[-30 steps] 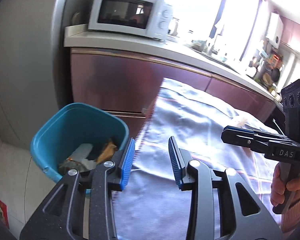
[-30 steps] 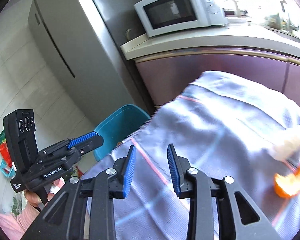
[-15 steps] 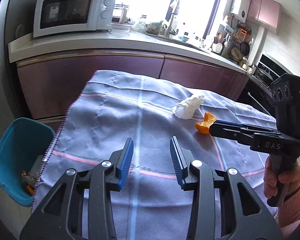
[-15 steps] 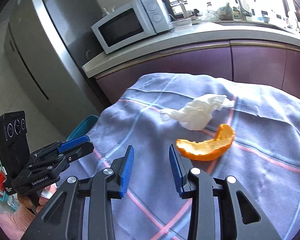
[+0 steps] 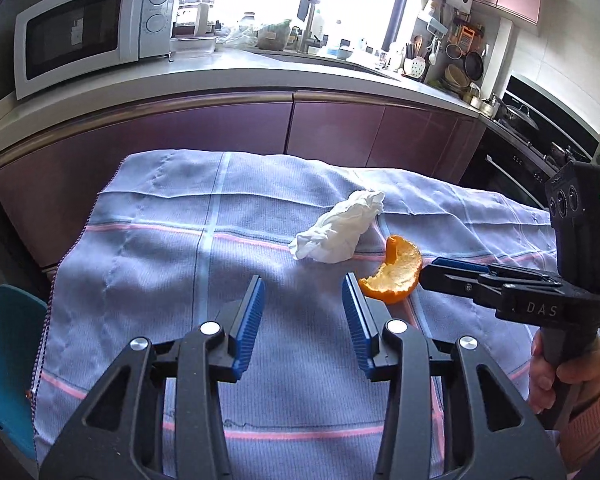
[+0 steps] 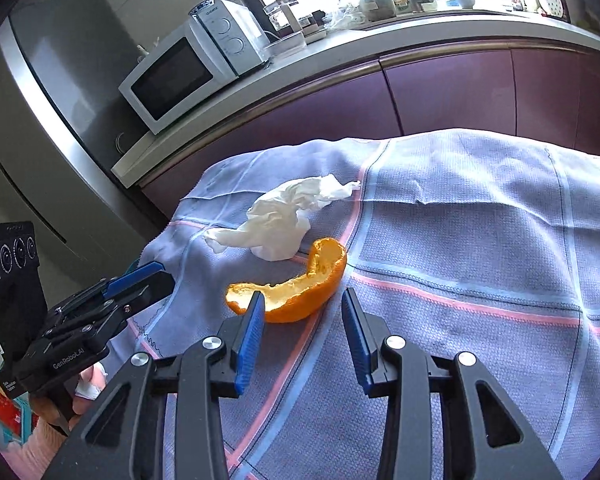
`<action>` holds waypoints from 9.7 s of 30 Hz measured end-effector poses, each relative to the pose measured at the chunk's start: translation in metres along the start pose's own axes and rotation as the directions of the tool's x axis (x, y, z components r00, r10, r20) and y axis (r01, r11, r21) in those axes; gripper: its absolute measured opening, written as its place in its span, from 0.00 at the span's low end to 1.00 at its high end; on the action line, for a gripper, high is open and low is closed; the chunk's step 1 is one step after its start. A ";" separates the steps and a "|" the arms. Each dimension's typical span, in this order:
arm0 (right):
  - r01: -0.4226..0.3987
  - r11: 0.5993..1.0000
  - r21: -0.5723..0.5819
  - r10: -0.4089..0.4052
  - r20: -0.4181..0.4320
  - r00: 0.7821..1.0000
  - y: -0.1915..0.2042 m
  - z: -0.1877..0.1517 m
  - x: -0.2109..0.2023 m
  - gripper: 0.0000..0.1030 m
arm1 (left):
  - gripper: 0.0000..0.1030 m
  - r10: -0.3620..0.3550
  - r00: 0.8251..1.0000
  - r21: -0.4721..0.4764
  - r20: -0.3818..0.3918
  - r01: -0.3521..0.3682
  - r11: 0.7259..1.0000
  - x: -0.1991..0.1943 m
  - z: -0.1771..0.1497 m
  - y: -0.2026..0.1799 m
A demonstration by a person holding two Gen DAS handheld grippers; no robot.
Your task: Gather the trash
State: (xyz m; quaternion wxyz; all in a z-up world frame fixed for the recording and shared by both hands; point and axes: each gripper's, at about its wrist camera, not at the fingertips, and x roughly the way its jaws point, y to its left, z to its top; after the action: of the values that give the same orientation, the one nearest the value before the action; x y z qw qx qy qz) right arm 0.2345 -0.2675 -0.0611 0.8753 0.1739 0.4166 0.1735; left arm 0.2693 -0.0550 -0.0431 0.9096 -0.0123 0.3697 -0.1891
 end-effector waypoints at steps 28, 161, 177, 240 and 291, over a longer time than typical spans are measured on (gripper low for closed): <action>-0.058 0.995 0.084 0.062 -0.035 0.998 -0.016 -0.003 0.011 0.17 | 0.04 -0.026 0.994 0.084 -0.109 0.035 0.996 0.070 0.031 -0.029; -0.413 0.903 -0.118 0.396 -0.146 0.907 0.187 -0.009 0.053 0.05 | 0.04 0.289 0.943 -0.278 0.166 -0.236 0.931 -0.217 -0.097 0.141; -0.434 0.889 -0.148 0.397 -0.224 0.890 0.246 -0.005 0.111 0.05 | 0.04 0.383 0.917 -0.358 0.116 -0.321 0.877 -0.217 -0.108 0.193; -0.345 0.930 -0.125 0.281 -0.359 0.890 0.297 -0.034 0.210 0.11 | 0.10 0.447 0.889 -0.401 -0.102 -0.448 0.799 -0.123 -0.128 0.261; -0.050 0.926 -0.375 0.123 0.173 0.977 0.185 -0.121 -0.042 0.91 | 0.94 0.442 0.854 -0.246 0.274 -0.382 0.891 -0.236 -0.142 0.073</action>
State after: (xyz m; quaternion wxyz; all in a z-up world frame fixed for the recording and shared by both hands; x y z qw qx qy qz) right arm 0.0842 -0.1042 -0.0215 0.9200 0.0407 0.2816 0.2694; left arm 0.0425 0.1124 -0.0006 0.9718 -0.0468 0.2257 0.0501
